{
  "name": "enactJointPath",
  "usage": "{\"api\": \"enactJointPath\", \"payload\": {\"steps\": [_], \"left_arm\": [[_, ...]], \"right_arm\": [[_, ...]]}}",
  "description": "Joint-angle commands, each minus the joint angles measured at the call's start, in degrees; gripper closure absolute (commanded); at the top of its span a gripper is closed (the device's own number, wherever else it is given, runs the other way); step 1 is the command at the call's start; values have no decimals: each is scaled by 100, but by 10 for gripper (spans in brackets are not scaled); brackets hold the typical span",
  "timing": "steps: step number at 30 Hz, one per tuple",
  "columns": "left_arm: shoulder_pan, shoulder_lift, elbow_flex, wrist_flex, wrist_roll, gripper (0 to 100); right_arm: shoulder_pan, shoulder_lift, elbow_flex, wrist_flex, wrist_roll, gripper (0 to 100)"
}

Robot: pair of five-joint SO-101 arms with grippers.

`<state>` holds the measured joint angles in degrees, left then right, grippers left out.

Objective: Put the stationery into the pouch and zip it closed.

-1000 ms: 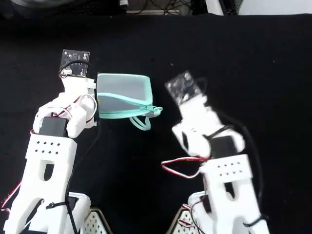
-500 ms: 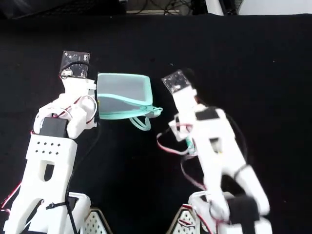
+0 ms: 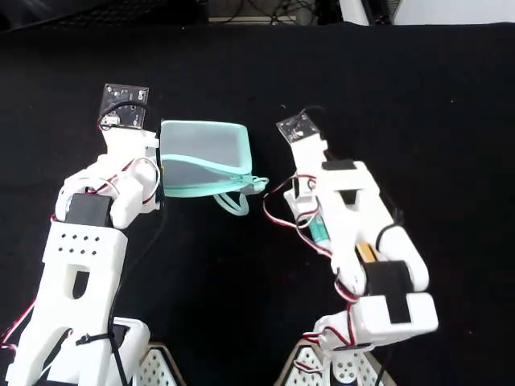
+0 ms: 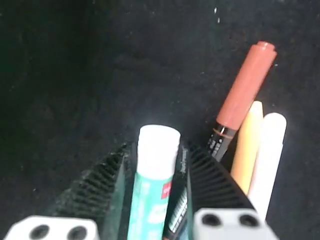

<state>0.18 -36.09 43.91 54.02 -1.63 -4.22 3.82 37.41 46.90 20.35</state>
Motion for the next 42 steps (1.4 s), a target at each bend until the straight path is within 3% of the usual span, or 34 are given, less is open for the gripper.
{"api": "enactJointPath", "payload": {"steps": [1,3,10,14,18,22,37,40,42], "left_arm": [[-101,70,215,-18,44,969],[-101,70,215,-18,44,969],[-101,70,215,-18,44,969],[-101,79,215,-18,44,969],[-101,97,215,-18,44,969],[-101,97,224,-18,44,969],[-101,97,224,-18,18,969],[-101,105,224,-18,18,969],[-101,114,224,-18,18,969]], "right_arm": [[79,66,-251,-97,-18,913],[70,66,-233,-97,-26,992],[9,-1042,75,1046,-70,985],[-396,-1455,470,1565,-35,979],[-1002,-1130,488,1855,-26,889],[-1099,-602,286,1749,-26,805],[-1099,163,-382,1635,-26,852],[-1090,101,-277,1336,-62,995],[-1081,-84,-189,1275,-62,981]]}}
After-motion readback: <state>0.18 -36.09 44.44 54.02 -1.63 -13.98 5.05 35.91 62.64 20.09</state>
